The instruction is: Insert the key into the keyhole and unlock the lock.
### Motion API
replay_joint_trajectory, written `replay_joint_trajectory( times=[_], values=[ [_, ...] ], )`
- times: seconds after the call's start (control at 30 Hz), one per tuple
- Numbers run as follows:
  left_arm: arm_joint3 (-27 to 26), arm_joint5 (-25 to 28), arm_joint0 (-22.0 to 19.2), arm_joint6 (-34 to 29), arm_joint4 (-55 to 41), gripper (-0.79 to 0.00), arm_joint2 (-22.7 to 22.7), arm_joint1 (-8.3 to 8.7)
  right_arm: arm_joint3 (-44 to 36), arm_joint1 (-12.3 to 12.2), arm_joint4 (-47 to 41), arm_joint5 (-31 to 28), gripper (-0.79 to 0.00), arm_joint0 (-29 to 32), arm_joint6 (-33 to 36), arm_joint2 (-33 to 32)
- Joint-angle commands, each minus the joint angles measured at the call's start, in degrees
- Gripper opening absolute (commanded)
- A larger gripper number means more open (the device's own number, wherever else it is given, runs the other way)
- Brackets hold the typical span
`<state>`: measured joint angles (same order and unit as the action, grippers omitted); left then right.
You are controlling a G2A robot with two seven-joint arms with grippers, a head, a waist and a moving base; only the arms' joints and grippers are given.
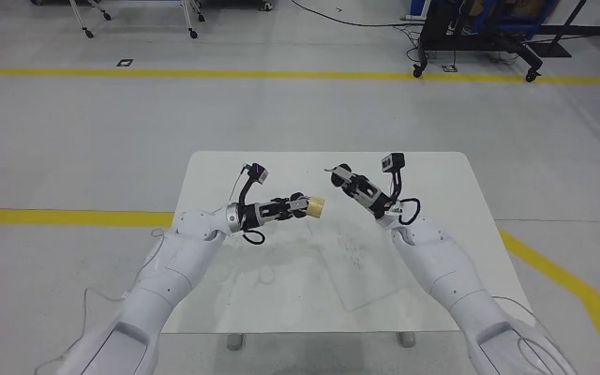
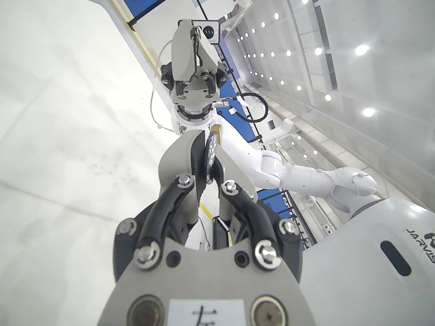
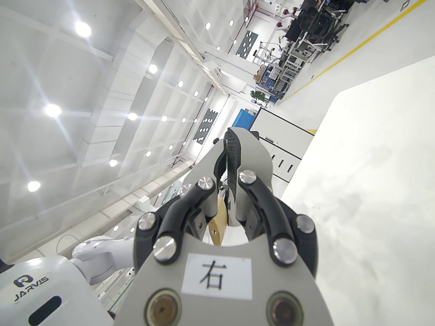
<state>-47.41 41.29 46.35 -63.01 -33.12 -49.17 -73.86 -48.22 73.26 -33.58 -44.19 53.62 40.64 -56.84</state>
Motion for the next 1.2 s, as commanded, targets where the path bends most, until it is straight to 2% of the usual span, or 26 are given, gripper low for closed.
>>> replay_joint_trajectory(
  times=[0.0, 0.33, 0.73, 1.17],
  values=[
    [0.3, -0.3, -0.3, -0.3, -0.9, -0.785, 0.3, -0.01, 0.9, 0.5, -1.9, 0.0, -0.785, -0.7, 1.6, 0.4],
    [1.3, -0.7, -0.8, -0.7, -3.9, -0.785, 0.7, 0.2, 4.4, 1.8, -10.5, 0.8, -0.785, -2.5, 11.8, 0.6],
    [2.7, -0.4, -1.5, -0.4, -4.2, -0.785, 1.7, 0.11, 4.2, 2.7, -10.4, 0.0, -0.785, -2.7, 19.1, 1.2],
    [5.9, -1.9, -2.6, -1.8, -6.7, -0.785, 1.5, -0.43, -1.9, 1.6, -10.4, 1.7, -0.785, 0.0, 21.1, -0.8]
  ],
)
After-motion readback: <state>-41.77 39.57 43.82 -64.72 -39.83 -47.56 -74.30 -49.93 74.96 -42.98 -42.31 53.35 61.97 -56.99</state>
